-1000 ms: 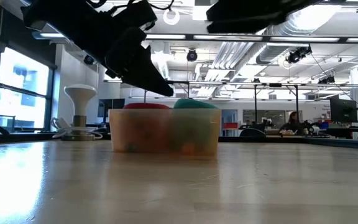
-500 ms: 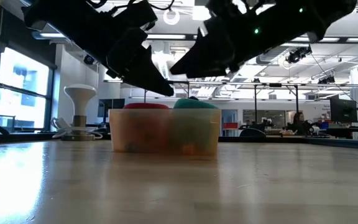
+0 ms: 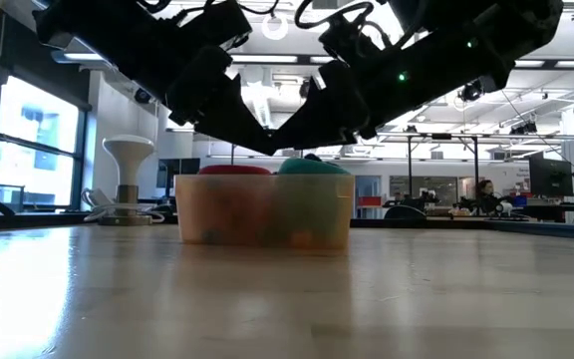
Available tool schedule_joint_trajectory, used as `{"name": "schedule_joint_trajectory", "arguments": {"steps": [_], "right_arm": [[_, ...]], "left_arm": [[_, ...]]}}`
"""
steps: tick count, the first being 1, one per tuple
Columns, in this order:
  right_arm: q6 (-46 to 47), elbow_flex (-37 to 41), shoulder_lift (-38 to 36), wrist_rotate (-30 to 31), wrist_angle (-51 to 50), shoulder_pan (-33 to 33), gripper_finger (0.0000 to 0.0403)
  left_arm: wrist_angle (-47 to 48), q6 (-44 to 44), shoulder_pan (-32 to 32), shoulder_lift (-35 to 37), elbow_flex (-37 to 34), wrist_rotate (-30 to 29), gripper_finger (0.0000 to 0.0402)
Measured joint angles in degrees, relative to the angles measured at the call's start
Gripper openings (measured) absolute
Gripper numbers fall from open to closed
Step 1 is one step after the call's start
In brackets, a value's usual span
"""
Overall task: Pick & Place Dice
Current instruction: Put the bottom small light blue die into the orange bin
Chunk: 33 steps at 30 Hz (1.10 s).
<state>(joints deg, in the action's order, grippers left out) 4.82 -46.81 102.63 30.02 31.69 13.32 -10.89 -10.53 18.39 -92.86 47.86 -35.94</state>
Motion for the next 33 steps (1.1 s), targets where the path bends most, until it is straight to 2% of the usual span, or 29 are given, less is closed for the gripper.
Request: {"name": "schedule_joint_trajectory", "arguments": {"steps": [6,11,15,17,20,27,30,33], "right_arm": [[-6.1,0.0,-0.5,1.4,0.7,2.4,0.0400],[-11.5,0.0,-3.5,9.9,2.4,8.7,0.0400],[-14.5,0.0,-5.2,16.5,3.1,13.0,0.0400],[-15.4,0.0,-5.6,18.4,3.8,14.6,0.0400],[-15.6,0.0,-5.5,20.6,3.7,16.3,0.0400],[-15.6,0.0,-5.5,20.9,3.3,16.4,0.0400],[-15.5,0.0,-5.5,20.9,3.2,16.4,0.0400],[-15.5,0.0,-5.5,20.8,3.2,16.4,0.0400]], "left_arm": [[-0.6,-0.9,1.1,0.1,0.0,1.1,0.0212],[-3.5,-2.9,4.8,1.0,0.1,6.6,0.0212],[-3.2,3.9,10.0,2.2,0.1,12.1,0.0212],[-2.9,7.1,13.2,2.4,0.1,12.8,0.0212],[-2.6,7.1,17.9,2.5,0.1,13.8,0.0212],[0.0,-3.4,26.3,2.5,0.1,15.1,0.0212],[3.9,-6.9,27.4,2.1,0.1,15.0,0.0212],[6.1,-6.8,27.6,1.1,0.1,15.0,0.0212]]}}
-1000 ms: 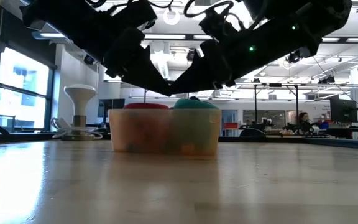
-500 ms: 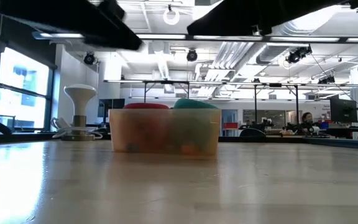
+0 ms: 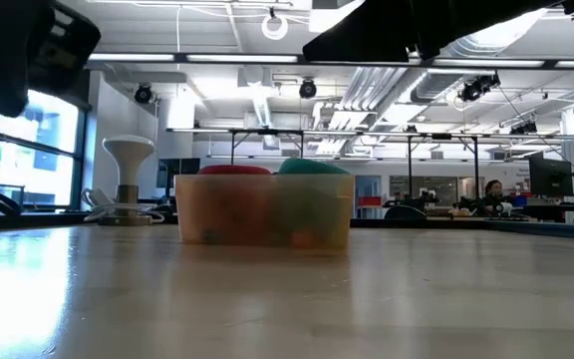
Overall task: Pick & Place Dice
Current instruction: Put the bottom small light blue die into the orange bin
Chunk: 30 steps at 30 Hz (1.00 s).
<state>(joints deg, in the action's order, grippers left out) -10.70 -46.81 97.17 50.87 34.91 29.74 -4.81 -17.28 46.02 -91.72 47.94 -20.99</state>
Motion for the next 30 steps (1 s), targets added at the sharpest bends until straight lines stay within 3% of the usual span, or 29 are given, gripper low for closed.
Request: {"name": "schedule_joint_trajectory", "arguments": {"steps": [6,13,20,30], "right_arm": [[0.1,0.0,0.0,-0.2,0.0,0.0,0.0400],[0.1,0.0,0.0,-0.4,0.0,0.0,0.0400],[0.1,0.0,0.0,-0.4,0.0,0.0,0.0400],[0.5,0.0,0.0,-2.2,0.1,0.0,0.0400]], "left_arm": [[0.5,0.0,-0.6,-3.8,0.0,0.3,0.0212],[-0.1,-0.1,-4.0,-5.6,-0.1,7.1,0.0212],[-0.2,3.7,-4.9,-5.7,-0.1,7.3,0.0211],[-7.5,4.5,-5.3,-10.3,-0.1,13.2,0.0211]]}}
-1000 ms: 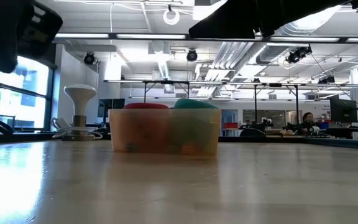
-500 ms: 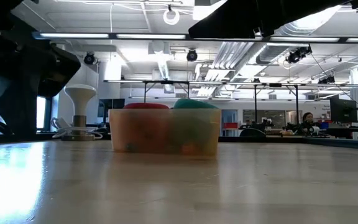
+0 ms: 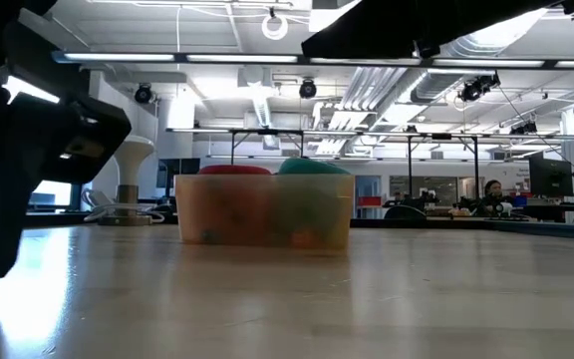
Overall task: Pick & Place Dice
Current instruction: Put the bottom small light blue die into the orange bin
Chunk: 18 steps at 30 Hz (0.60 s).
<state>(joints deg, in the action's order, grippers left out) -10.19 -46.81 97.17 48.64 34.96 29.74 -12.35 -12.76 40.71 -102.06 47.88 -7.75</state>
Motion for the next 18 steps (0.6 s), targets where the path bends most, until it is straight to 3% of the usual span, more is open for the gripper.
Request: {"name": "schedule_joint_trajectory", "arguments": {"steps": [5,18], "right_arm": [[0.1,0.0,0.0,-2.6,0.0,0.0,0.0400],[0.1,0.0,0.0,-2.6,0.0,0.0,0.0400]], "left_arm": [[-0.3,3.1,-0.2,0.0,0.0,0.2,0.0211],[-0.1,6.8,-3.2,0.0,0.0,5.7,0.0211]]}}
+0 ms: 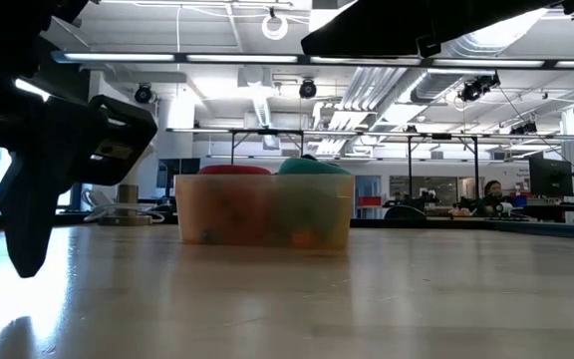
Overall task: Pick & Place Dice
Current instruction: Put the bottom small light blue die into the orange bin
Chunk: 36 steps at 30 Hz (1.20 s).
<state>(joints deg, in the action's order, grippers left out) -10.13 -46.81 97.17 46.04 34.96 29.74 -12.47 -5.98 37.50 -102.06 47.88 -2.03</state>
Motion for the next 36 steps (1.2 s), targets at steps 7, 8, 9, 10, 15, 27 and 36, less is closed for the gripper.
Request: {"name": "schedule_joint_trajectory", "arguments": {"steps": [7,8,9,10,15,27,36], "right_arm": [[0.0,0.0,0.0,0.0,0.0,0.0,0.0400],[0.0,0.0,0.0,0.0,0.0,0.0,0.0400],[0.0,0.0,0.0,0.0,0.0,0.0,0.0400],[0.0,0.0,0.0,0.0,0.0,0.0,0.0400],[0.0,0.0,0.0,-0.1,0.0,0.0,0.0400],[0.0,0.0,0.0,-0.2,0.0,0.0,0.0400],[0.0,0.0,0.0,-0.2,0.0,0.0,0.0400]], "left_arm": [[-2.1,0.2,0.0,-0.9,0.0,0.1,0.0211],[-1.9,0.2,0.0,-1.1,0.0,0.3,0.0211],[-2.1,0.3,0.0,-1.3,-0.1,0.9,0.0211],[-2.5,0.4,0.0,-1.4,-0.1,1.3,0.0211],[-2.9,0.7,-0.2,-1.5,-0.1,1.5,0.0211],[-3.8,2.9,-1.9,-2.0,0.0,5.2,0.0168],[-3.7,3.2,-1.9,-2.0,0.0,5.3,0.0162]]}}
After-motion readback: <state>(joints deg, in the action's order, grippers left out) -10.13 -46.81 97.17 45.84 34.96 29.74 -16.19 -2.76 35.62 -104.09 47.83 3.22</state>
